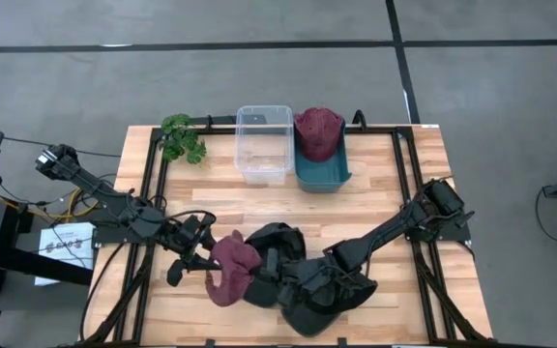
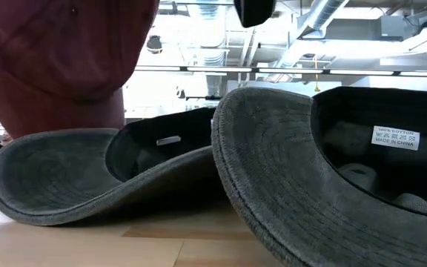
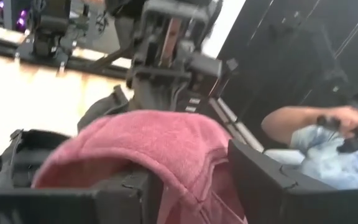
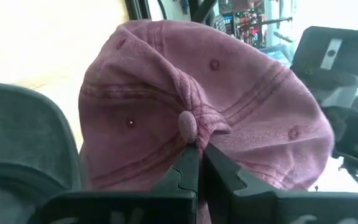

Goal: Pick & Place hat
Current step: Put the red cap into the blue bin

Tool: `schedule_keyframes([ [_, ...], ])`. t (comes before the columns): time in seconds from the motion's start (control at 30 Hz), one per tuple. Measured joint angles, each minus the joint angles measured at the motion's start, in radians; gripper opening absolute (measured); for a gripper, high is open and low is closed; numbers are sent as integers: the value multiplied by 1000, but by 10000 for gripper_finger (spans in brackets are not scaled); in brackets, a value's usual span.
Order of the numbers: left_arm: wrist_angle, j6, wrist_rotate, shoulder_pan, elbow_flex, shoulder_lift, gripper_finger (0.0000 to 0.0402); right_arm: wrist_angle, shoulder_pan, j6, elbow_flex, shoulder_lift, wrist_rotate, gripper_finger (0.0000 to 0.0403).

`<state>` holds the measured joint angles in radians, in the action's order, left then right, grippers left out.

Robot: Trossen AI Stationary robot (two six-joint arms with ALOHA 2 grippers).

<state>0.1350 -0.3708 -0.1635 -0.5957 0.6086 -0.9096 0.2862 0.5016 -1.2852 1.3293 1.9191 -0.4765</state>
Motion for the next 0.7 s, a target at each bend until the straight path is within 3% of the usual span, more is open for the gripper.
schedule_keyframes([
  [0.23, -149, -44, -11, -25, 0, 0, 157, -124, 41, 55, -1, -58, -24, 0],
  [0.7, -338, -117, -221, -32, 0, 0, 107, -401, 111, 265, -1, -231, 35, 0],
])
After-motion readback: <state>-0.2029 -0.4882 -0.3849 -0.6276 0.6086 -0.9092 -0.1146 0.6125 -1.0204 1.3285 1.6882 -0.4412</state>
